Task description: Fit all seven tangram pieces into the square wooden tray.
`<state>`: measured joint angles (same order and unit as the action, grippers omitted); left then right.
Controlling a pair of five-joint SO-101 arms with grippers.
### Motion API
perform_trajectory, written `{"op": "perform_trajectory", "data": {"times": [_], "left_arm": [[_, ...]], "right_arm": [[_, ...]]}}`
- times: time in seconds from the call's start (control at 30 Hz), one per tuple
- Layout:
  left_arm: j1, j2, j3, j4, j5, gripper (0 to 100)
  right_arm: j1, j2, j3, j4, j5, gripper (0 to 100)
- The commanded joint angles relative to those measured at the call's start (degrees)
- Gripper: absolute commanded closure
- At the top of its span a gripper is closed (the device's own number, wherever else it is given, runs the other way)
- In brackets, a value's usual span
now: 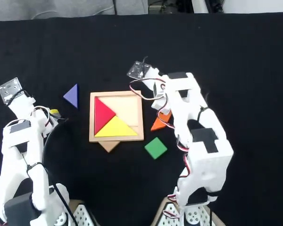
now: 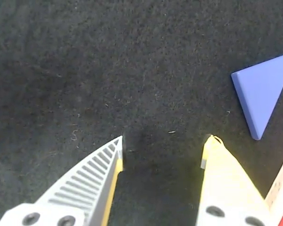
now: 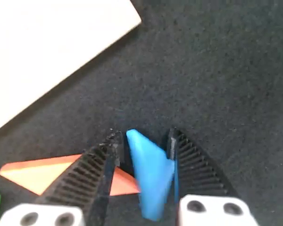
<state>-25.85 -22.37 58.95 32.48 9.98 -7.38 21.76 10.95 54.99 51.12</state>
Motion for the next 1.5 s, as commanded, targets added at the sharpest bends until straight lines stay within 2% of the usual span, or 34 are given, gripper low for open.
{"op": "perform_trajectory", "data": {"times": [0.0, 0.83, 1.0, 1.2, 1.47], "left_arm": [[0.8, -0.8, -0.4, -1.1, -0.7, 73], [0.8, -0.7, 0.0, -2.1, -0.7, 73], [0.8, -0.7, 0.0, -2.1, -0.7, 73], [0.8, -0.7, 0.0, -2.1, -0.7, 73], [0.8, -0.7, 0.0, -2.1, -0.7, 73]], "right_arm": [[1.3, -0.7, -2.8, 0.7, -0.6, 83.6], [3.7, -3.1, 0.1, -0.1, -0.2, 83.6], [4.8, -2.3, 1.5, -0.6, 2.2, 83.7], [4.9, -0.6, 0.2, -0.5, 2.5, 91.8], [4.8, -0.7, -0.6, -0.6, 2.5, 92.1]]}}
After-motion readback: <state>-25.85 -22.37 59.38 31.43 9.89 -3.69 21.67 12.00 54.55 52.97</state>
